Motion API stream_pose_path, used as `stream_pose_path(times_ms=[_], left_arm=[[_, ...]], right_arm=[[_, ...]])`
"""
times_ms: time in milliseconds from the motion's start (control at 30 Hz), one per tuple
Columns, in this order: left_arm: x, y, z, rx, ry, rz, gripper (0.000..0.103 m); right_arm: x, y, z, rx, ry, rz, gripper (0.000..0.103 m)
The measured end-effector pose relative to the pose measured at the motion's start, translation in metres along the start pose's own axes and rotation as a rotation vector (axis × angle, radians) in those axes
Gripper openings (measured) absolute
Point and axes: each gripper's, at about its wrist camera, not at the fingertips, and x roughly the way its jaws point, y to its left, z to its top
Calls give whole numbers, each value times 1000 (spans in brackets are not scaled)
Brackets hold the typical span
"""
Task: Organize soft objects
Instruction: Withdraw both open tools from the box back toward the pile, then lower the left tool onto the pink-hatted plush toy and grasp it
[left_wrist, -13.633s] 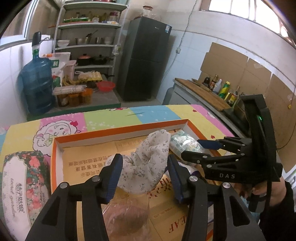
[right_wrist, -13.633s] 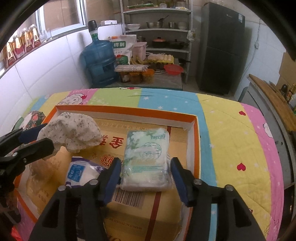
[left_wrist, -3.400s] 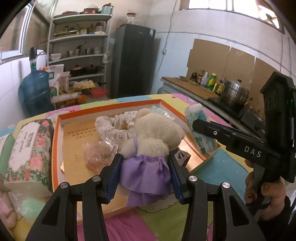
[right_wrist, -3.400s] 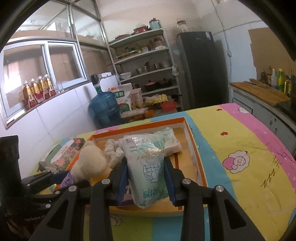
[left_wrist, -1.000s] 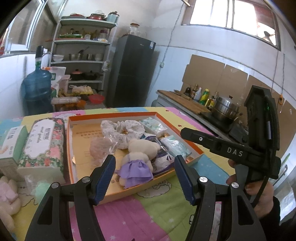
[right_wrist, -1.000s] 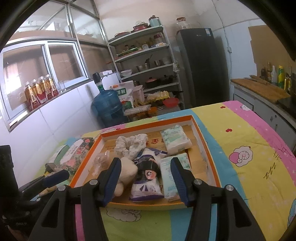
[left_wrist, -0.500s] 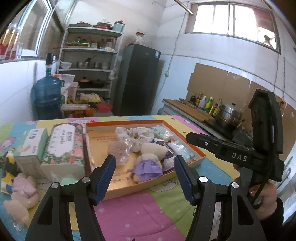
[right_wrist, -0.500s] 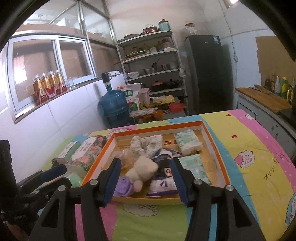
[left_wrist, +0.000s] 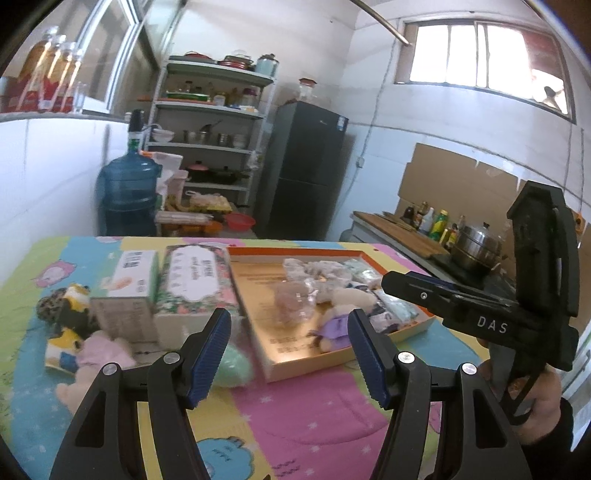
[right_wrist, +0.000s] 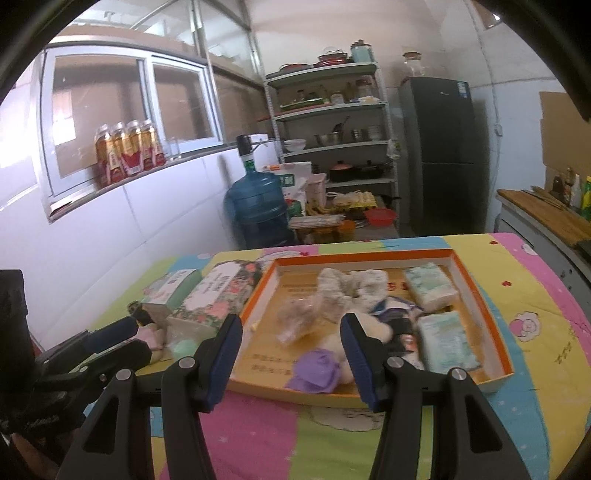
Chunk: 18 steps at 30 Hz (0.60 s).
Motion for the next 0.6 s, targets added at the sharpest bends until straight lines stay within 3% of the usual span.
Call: stream_pose_path(times_ms=[600], left_arm=[[-46,63,-16,-77,-52,109,67]], right_arm=[[25,78,-14,-105,57,94,55]])
